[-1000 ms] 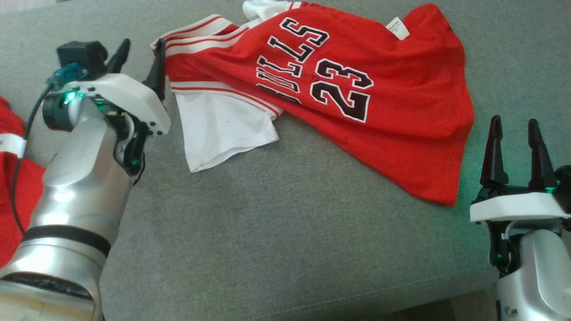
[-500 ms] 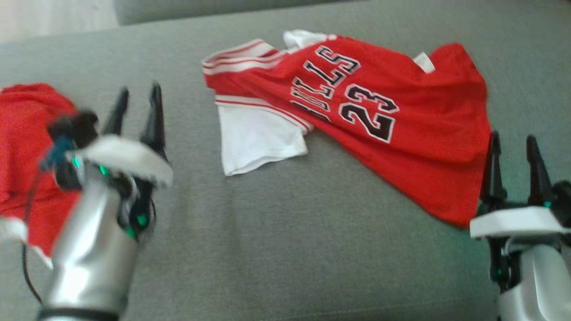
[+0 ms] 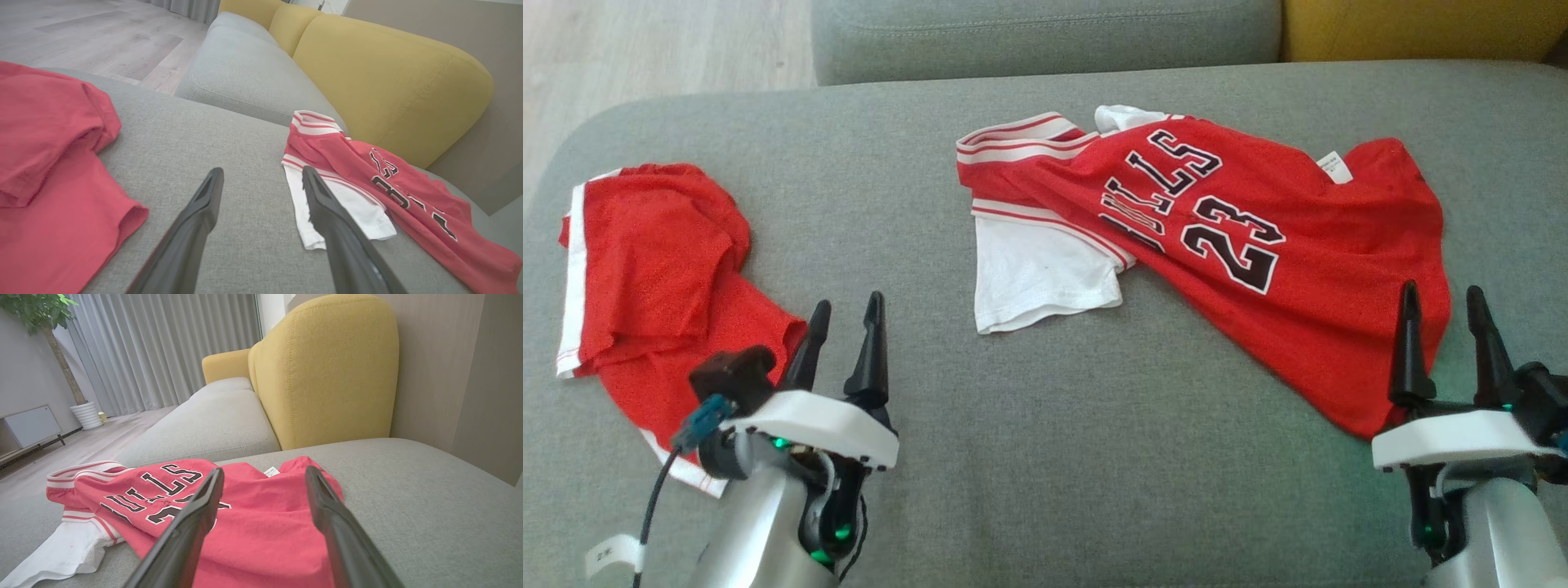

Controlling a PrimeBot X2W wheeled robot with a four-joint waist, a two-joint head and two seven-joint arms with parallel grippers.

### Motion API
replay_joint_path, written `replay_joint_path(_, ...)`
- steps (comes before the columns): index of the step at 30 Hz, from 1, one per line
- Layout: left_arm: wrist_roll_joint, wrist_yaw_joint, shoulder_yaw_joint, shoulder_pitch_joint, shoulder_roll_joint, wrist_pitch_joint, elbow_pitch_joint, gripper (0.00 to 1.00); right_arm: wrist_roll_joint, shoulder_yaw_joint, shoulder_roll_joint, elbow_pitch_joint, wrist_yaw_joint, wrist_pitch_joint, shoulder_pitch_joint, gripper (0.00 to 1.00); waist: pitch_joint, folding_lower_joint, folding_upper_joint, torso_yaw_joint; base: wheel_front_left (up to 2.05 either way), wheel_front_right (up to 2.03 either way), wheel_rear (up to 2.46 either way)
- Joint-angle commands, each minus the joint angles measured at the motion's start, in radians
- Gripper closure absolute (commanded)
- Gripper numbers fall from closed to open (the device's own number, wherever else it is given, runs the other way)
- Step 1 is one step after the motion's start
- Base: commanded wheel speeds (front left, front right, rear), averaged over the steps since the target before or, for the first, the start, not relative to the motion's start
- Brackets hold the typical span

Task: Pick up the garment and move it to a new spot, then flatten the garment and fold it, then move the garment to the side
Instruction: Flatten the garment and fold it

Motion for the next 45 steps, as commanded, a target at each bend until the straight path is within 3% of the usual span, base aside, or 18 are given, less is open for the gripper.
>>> replay_joint_path(1, 0.012, 0.0, 0.035, -0.05, 0.004, -0.012, -0.044, 0.0, 0.002, 0.029, -0.009, -0.029, -0.001, -0.011, -0.02, 0.0, 0.004, 0.0001, 0.0, -0.005, 0.0, 0.0, 0.0)
replay_joint_path(6, 0.018, -0.016, 0.013, -0.069, -0.004, -0.008, -0.023, 0.0, 0.002, 0.034, -0.009, -0.033, -0.001, -0.011, -0.027, 0.0, 0.014, 0.0001, 0.0, -0.016, 0.0, 0.0, 0.0)
replay_joint_path(14, -0.027, -0.039, -0.055, -0.159, -0.03, 0.14, 0.117, 0.0, 0.008, 0.048, -0.009, -0.041, -0.001, -0.011, -0.043, 0.0, 0.057, 0.0001, 0.0, -0.064, 0.0, 0.0, 0.0)
replay_joint_path(25, 0.012, 0.022, -0.108, -0.269, -0.034, 0.217, 0.286, 0.0, 0.085, 0.072, -0.009, -0.041, -0.001, -0.011, -0.063, 0.0, 0.109, 0.0001, 0.0, -0.123, 0.0, 0.0, 0.0)
replay_joint_path(31, 0.021, 0.014, -0.129, -0.296, -0.032, 0.232, 0.346, 0.0, 0.085, 0.069, -0.009, -0.046, -0.001, -0.011, -0.066, 0.0, 0.119, 0.0001, 0.0, -0.139, 0.0, 0.0, 0.0)
replay_joint_path(32, 0.022, 0.008, -0.134, -0.298, -0.032, 0.236, 0.355, 0.38, 0.085, 0.068, -0.009, -0.046, -0.001, -0.011, -0.066, 0.0, 0.119, 0.0001, 0.0, -0.14, 0.0, 0.0, 0.0)
replay_joint_path(33, 0.023, 0.0, -0.139, -0.3, -0.032, 0.239, 0.364, 1.0, 0.082, 0.067, -0.009, -0.045, -0.001, -0.011, -0.066, 0.0, 0.119, 0.0001, 0.0, -0.142, 0.0, 0.0, 0.0)
replay_joint_path(39, 0.015, -0.016, -0.145, -0.304, -0.032, 0.218, 0.384, 1.0, 0.063, 0.053, -0.009, -0.04, -0.001, -0.011, -0.059, 0.0, 0.109, 0.0001, 0.0, -0.142, 0.0, 0.0, 0.0)
replay_joint_path(45, -0.007, 0.007, -0.081, -0.312, -0.007, 0.051, 0.32, 1.0, 0.058, 0.04, -0.009, 0.039, -0.001, 0.013, -0.025, 0.0, 0.082, 0.0001, 0.0, -0.142, 0.0, 0.0, 0.0)
